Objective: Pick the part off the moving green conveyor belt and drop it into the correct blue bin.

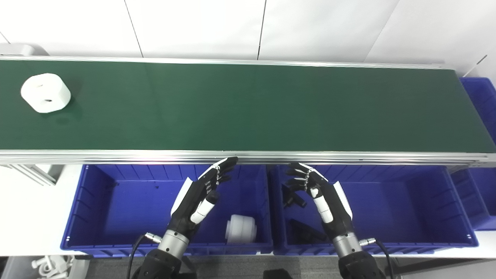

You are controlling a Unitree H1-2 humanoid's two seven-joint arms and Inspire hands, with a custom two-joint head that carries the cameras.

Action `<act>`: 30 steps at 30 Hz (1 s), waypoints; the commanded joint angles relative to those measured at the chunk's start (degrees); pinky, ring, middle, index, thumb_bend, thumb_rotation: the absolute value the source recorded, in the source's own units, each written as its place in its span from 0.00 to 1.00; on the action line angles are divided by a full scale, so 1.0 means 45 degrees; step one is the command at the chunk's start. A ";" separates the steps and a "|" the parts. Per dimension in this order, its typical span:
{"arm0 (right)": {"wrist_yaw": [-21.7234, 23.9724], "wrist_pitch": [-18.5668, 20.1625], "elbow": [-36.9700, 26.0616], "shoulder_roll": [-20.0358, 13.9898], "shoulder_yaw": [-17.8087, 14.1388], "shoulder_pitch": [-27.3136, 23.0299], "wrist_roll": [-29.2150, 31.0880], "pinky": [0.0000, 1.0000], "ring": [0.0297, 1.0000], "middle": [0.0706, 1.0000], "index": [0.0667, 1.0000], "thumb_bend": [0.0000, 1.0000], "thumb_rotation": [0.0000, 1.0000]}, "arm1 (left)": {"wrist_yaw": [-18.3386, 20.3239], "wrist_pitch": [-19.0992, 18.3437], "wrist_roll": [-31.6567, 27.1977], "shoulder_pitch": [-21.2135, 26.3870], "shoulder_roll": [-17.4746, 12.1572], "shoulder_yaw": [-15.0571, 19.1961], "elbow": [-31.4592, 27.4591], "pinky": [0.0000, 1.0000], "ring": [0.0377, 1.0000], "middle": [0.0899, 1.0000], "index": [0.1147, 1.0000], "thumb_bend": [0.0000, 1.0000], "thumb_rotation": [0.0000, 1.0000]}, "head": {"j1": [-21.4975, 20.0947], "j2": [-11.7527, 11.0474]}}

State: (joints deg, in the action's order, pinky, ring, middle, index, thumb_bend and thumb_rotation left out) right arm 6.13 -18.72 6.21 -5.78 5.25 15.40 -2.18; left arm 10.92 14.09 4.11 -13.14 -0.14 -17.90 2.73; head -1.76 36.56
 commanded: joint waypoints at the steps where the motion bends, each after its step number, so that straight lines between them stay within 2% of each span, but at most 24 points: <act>1: -0.0017 -0.0770 -0.0167 -0.0003 -0.0065 -0.0070 0.0123 0.64 0.67 0.74 0.77 0.87 1.00 | -0.0089 0.0552 0.0044 0.0116 0.0137 -0.0027 -0.0220 0.86 0.89 0.88 0.82 0.91 0.96 | 0.0011 -0.0041; 10: -0.0254 -0.1354 0.0118 0.0083 -0.0152 -0.0123 -0.0073 0.64 0.68 0.72 0.76 0.89 1.00 | -0.0094 0.0662 0.0020 0.0136 0.0148 -0.0012 -0.0139 0.87 0.90 0.88 0.82 0.91 0.96 | 0.0002 -0.0092; 13: -0.0154 -0.1673 0.0278 -0.0018 -0.0075 -0.0183 -0.0157 0.67 0.70 0.73 0.76 0.89 1.00 | -0.0084 0.0646 0.0011 0.0142 0.0147 -0.0006 -0.0126 0.86 0.90 0.88 0.81 0.91 0.96 | 0.0006 -0.0101; 14: -0.0069 -0.1723 0.0319 -0.0085 -0.0021 -0.0204 -0.0172 0.71 0.73 0.75 0.77 0.88 1.00 | -0.0084 0.0652 0.0014 0.0147 0.0145 -0.0003 -0.0118 0.86 0.90 0.88 0.81 0.91 0.96 | 0.0005 -0.0099; 19: 0.0429 -0.1718 0.0427 -0.0337 0.0178 -0.0252 0.0158 0.81 0.83 0.84 0.82 0.90 1.00 | -0.0101 0.0592 0.0047 0.0139 0.0146 0.0009 -0.0145 0.86 0.90 0.88 0.81 0.91 0.96 | 0.0007 -0.0119; 30: 0.0735 -0.1767 0.0631 -0.0382 0.0167 -0.0299 0.0509 0.83 0.84 0.85 0.82 0.91 1.00 | -0.0095 0.0756 0.0031 0.0153 0.0147 0.0017 0.0020 0.86 0.89 0.88 0.81 0.91 0.95 | -0.0008 -0.0209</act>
State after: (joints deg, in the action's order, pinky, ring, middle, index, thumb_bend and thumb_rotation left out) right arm 9.20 -23.23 9.85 -7.40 6.13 14.64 -0.87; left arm 10.91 15.32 4.08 -13.01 -0.07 -17.77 3.42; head -1.85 35.68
